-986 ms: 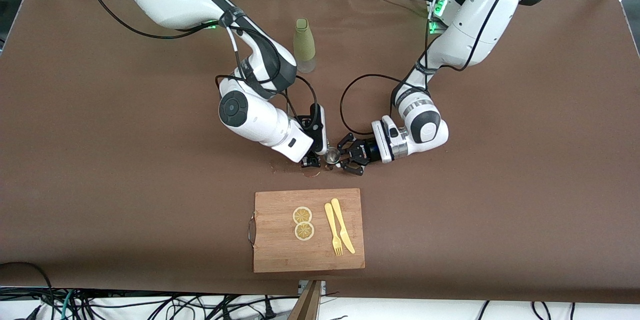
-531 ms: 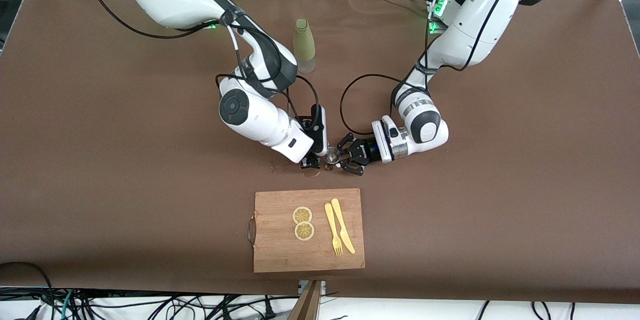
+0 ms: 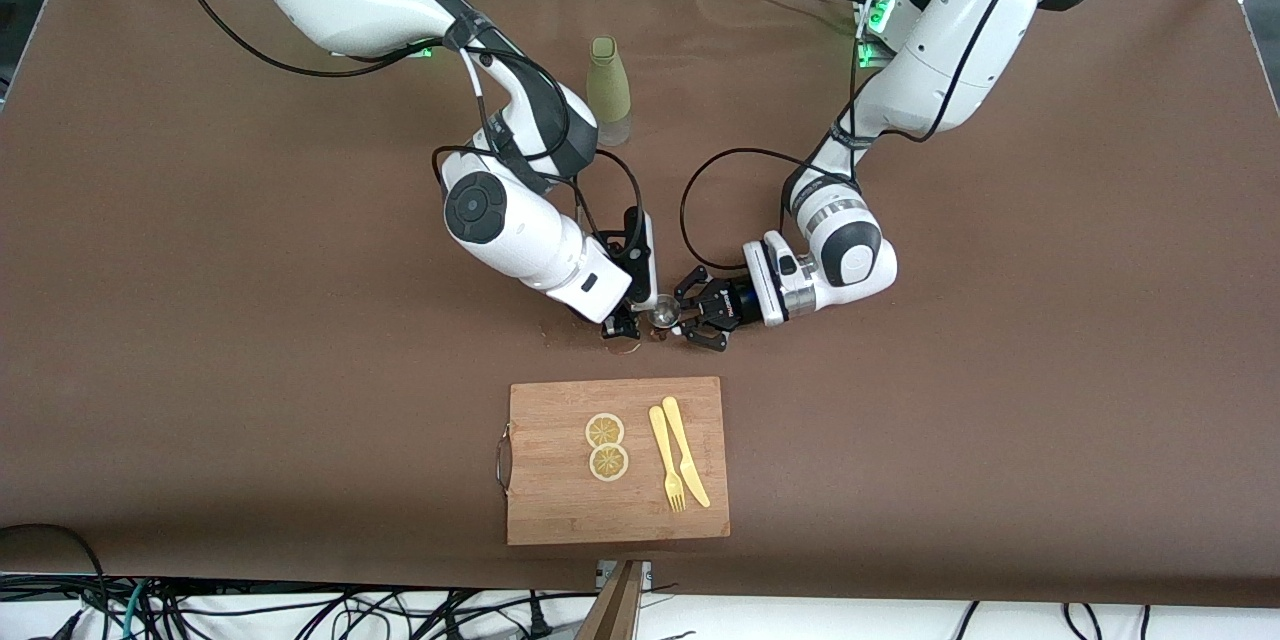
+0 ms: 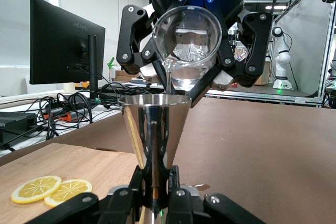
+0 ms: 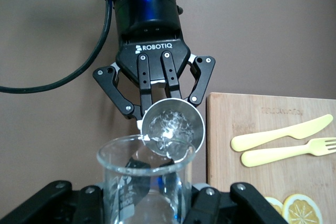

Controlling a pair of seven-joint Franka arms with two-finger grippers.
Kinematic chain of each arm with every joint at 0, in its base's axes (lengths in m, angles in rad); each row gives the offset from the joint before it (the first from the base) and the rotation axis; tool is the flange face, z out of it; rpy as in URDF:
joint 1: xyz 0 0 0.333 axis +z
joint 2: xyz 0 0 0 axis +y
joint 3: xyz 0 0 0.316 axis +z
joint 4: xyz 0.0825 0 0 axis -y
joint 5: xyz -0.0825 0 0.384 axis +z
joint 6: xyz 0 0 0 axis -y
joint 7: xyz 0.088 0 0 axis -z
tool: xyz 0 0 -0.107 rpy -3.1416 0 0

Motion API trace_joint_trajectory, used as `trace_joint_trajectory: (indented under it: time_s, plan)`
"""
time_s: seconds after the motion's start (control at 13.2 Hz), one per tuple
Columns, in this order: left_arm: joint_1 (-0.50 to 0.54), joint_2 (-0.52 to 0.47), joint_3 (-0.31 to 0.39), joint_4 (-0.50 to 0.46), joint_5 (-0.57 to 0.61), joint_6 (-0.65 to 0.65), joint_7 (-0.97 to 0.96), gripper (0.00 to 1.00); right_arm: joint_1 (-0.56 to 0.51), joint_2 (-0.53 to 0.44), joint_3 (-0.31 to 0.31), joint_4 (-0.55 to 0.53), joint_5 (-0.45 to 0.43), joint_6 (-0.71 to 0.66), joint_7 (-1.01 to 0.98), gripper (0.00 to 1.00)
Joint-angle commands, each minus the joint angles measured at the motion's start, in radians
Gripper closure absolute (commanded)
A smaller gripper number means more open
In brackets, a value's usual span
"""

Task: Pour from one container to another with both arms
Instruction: 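Tilt the glass cup with the right gripper, pouring into the held jigger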

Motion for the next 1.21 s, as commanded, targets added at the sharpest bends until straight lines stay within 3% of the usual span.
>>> trace_joint_trajectory:
  time_s: [0.0,0.68,1.14]
  plan:
    - [0.002,-0.031,-0.011,-0.025,-0.032,0.027,0.046,1.0,0.016,-0.007,-0.012,0.008,-0.03,-0.001,0.017,1.0]
    - [0.002,-0.031,-0.009,-0.023,-0.032,0.029,0.046,1.0,0.005,-0.007,-0.007,0.008,-0.018,0.003,0.019,1.0]
    - [0.002,-0.032,-0.009,-0.023,-0.032,0.029,0.046,1.0,-0.02,-0.009,-0.006,0.007,0.217,0.006,0.008,1.0]
